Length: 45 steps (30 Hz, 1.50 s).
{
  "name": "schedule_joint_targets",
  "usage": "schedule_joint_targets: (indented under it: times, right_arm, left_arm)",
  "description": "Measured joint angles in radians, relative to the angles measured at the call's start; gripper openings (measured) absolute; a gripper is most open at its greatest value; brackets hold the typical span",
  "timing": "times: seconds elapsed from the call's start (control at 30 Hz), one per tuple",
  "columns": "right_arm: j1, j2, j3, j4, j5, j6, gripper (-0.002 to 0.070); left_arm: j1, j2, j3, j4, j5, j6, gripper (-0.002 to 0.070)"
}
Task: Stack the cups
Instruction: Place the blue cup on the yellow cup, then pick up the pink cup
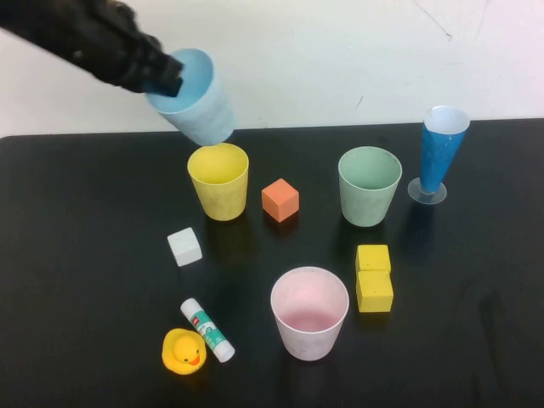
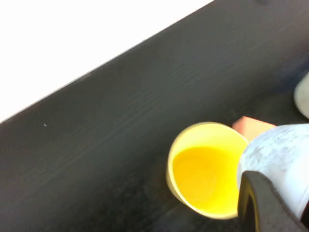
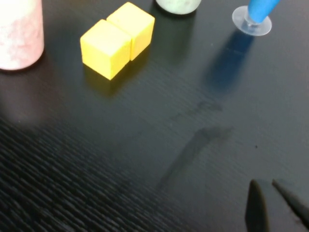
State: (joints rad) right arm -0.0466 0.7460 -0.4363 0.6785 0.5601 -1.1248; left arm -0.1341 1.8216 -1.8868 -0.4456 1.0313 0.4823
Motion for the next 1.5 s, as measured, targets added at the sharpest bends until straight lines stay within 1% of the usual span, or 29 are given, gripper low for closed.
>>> schedule_joint_targets:
  times: [0.17,0.4,0.47,0.5,0.53,0.67,0.7,0.77,0.83,0.9,1.0,1.1,1.17,1.23,1.4,1.5]
  right_arm:
    - [0.000,0.005,0.000,0.009,0.000,0.000,-0.0003]
    - [0.000,0.007,0.000,0.010,0.000,-0.002,-0.0003]
    - [0.000,0.007,0.000,0.010,0.002,-0.006,-0.0003]
    - [0.000,0.007,0.000,0.011,0.007,-0.008,-0.0003]
    - [0.000,0.007,0.000,0.011,0.015,-0.009,-0.0003]
    - [0.000,0.007,-0.002,0.011,0.053,-0.018,-0.0003]
    - [0.000,0.007,-0.009,0.011,0.065,-0.021,-0.0003]
    - [0.000,0.012,-0.032,0.011,0.093,-0.029,-0.0003]
    - [0.000,0.032,-0.080,0.016,0.138,-0.039,-0.0003]
    - [0.000,0.074,-0.144,0.047,0.204,-0.062,-0.0003]
    - [0.000,0.160,-0.242,0.138,0.308,-0.131,-0.0003]
    - [0.002,0.271,-0.341,0.213,0.404,-0.182,-0.0003]
    - [0.033,0.360,-0.402,0.223,0.431,-0.194,-0.0002]
    - [0.090,0.436,-0.464,0.213,0.420,-0.199,-0.0002]
    - [0.329,0.634,-0.625,0.078,0.332,-0.142,-0.0001]
    - [0.452,0.743,-0.738,-0.018,0.327,-0.080,-0.0001]
  left_arm:
    - [-0.038,0.149,-0.140,0.138,0.055,-0.083,0.0014]
    - [-0.056,0.243,-0.171,0.162,0.068,-0.105,0.0015]
    - [-0.066,0.255,-0.175,0.162,0.068,-0.088,0.0030]
    - [-0.072,0.256,-0.175,0.162,0.066,-0.078,0.0048]
    - [-0.079,0.257,-0.175,0.162,0.064,-0.067,0.0081]
    - [-0.093,0.257,-0.176,0.162,0.042,-0.049,0.0267]
    - [-0.095,0.257,-0.176,0.169,0.037,-0.049,0.0298]
    - [-0.095,0.257,-0.176,0.181,0.033,-0.049,0.0320]
    - [-0.097,0.252,-0.176,0.201,0.031,-0.057,0.0300]
    - [-0.099,0.233,-0.176,0.252,0.026,-0.088,0.0233]
    - [-0.099,0.175,-0.176,0.364,0.016,-0.150,0.0107]
    - [-0.099,0.093,-0.176,0.454,0.001,-0.198,0.0034]
    - [-0.099,0.028,-0.177,0.486,-0.006,-0.213,0.0015]
    - [-0.097,-0.033,-0.177,0.500,-0.006,-0.221,0.0008]
    - [-0.097,-0.196,-0.146,0.446,-0.018,-0.227,0.0002]
    - [-0.097,-0.317,-0.050,0.409,-0.046,-0.229,0.0002]
